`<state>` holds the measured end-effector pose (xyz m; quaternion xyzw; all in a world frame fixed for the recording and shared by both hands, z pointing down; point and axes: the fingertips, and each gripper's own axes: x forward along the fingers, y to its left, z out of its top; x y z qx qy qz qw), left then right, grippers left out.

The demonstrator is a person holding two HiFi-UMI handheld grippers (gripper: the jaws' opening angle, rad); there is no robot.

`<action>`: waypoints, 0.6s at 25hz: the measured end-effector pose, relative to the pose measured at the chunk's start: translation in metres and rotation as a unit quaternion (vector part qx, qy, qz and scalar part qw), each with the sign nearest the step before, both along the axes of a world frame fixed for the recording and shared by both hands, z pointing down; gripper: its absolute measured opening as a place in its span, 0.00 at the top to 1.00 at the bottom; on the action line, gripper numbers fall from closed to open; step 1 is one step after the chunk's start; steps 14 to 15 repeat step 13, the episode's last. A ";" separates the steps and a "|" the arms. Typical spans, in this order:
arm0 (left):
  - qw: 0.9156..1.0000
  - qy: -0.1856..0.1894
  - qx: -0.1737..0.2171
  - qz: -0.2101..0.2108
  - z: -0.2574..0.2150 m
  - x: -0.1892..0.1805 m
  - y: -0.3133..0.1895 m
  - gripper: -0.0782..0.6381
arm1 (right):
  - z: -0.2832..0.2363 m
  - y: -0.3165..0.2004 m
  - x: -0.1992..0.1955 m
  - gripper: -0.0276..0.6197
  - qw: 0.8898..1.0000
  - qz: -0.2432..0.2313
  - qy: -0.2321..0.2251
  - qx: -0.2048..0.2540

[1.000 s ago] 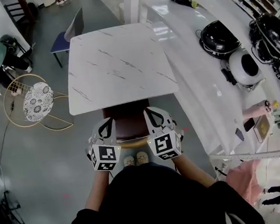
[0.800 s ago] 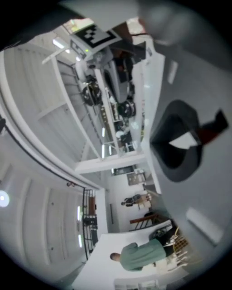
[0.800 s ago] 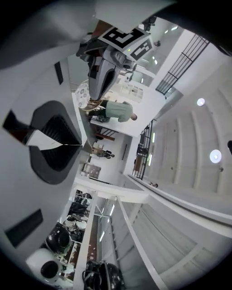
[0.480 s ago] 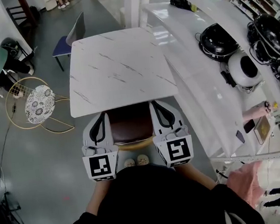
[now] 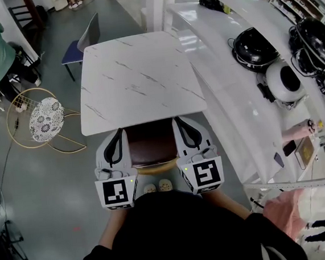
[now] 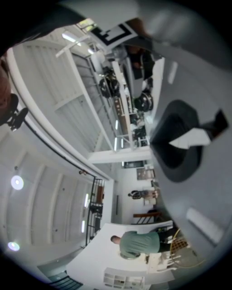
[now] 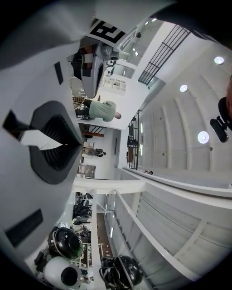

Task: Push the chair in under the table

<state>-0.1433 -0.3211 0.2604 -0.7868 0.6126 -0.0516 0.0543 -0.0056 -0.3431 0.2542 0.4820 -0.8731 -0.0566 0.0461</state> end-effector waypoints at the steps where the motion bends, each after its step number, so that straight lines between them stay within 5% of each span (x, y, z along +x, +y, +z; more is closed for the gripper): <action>1: 1.000 -0.002 0.000 0.001 0.001 0.001 0.000 0.88 | 0.001 -0.001 0.001 0.92 1.000 -0.001 -0.001 0.000; 15: 1.000 -0.014 -0.002 0.005 0.006 0.020 -0.001 0.88 | 0.012 -0.002 0.017 0.92 1.000 -0.009 0.006 -0.010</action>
